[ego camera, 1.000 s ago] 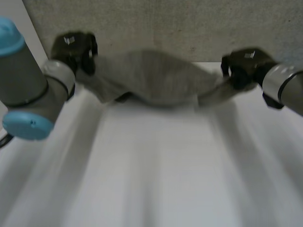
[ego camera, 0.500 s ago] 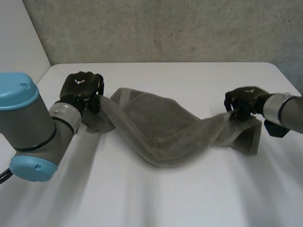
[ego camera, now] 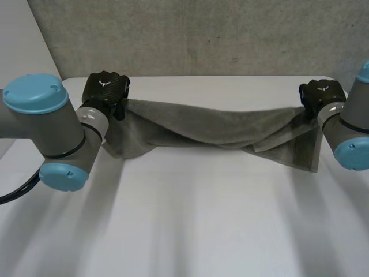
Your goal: Fold the towel.
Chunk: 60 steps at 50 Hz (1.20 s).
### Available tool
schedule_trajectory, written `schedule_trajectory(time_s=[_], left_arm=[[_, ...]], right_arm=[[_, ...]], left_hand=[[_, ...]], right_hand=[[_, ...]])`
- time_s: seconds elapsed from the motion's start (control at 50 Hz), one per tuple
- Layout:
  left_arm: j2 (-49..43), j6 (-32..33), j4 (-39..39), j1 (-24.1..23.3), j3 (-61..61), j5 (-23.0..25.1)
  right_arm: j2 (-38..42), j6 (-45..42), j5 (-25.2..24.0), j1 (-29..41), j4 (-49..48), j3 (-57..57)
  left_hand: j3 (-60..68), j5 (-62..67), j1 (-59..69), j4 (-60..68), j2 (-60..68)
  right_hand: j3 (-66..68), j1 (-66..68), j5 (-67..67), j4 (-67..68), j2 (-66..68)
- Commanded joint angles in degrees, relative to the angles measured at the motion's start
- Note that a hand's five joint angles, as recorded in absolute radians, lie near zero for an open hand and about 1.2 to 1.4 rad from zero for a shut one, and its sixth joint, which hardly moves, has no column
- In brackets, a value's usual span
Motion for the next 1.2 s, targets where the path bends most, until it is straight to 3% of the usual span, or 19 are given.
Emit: schedule_trajectory(time_s=[0.02,0.18,0.28,0.42,0.52,0.64,0.92,1.2], left_arm=[[-2.25,0.07,-0.04,-0.14,1.7,-1.76],[-3.39,0.07,-0.04,-0.05,2.93,-2.47],[-4.01,0.16,-0.04,0.13,3.63,-2.55],[-4.01,0.07,-0.13,0.13,3.37,-2.55],[-4.01,0.07,-0.13,0.13,3.28,-2.55],[-4.01,0.07,-0.22,0.04,2.93,-2.55],[-3.92,0.07,-0.3,0.13,2.66,-2.55],[-4.09,0.07,-0.13,0.04,2.66,-2.47]], right_arm=[[-0.81,-0.11,-0.5,0.11,1.58,4.08],[-12.32,-0.11,-1.29,-0.85,0.7,14.28],[-21.09,-1.6,-7.86,-0.85,1.14,22.69],[-24.54,-5.99,-13.94,-0.68,1.23,29.21],[-22.43,-8.2,-14.91,-0.15,0.7,29.31],[-12.69,-10.13,-14.56,-0.06,1.49,22.91],[0.59,-9.78,-14.83,0.02,1.41,8.93],[6.92,-9.78,-14.83,3.1,-0.96,4.52]], left_hand=[[-8.49,-14.98,-3.01,-7.41,-6.86],[-8.49,-14.98,-3.01,-7.41,-6.86],[-8.49,-14.98,-3.01,-7.41,-6.86],[-8.49,-14.98,-3.01,-7.41,-6.86],[-8.49,-14.98,-3.01,-7.41,-6.86],[-8.49,-14.98,-3.01,-7.41,-6.86],[-8.49,-14.98,-3.01,-7.41,-6.86],[-8.49,-14.98,-3.01,-7.41,-6.86]], right_hand=[[-23.86,-22.41,-22.07,-23.34,-21.44],[-23.1,-21.65,-21.32,-22.58,-20.68],[-14.22,-12.77,-12.44,-13.7,-11.8],[-5.98,-4.53,-4.2,-5.46,-3.56],[0.28,1.73,2.06,0.8,2.7],[4.14,5.59,5.93,4.67,6.56],[-8.13,-6.68,-6.34,-7.6,-5.71],[-5.78,-4.33,-4.0,-5.26,-3.36]])
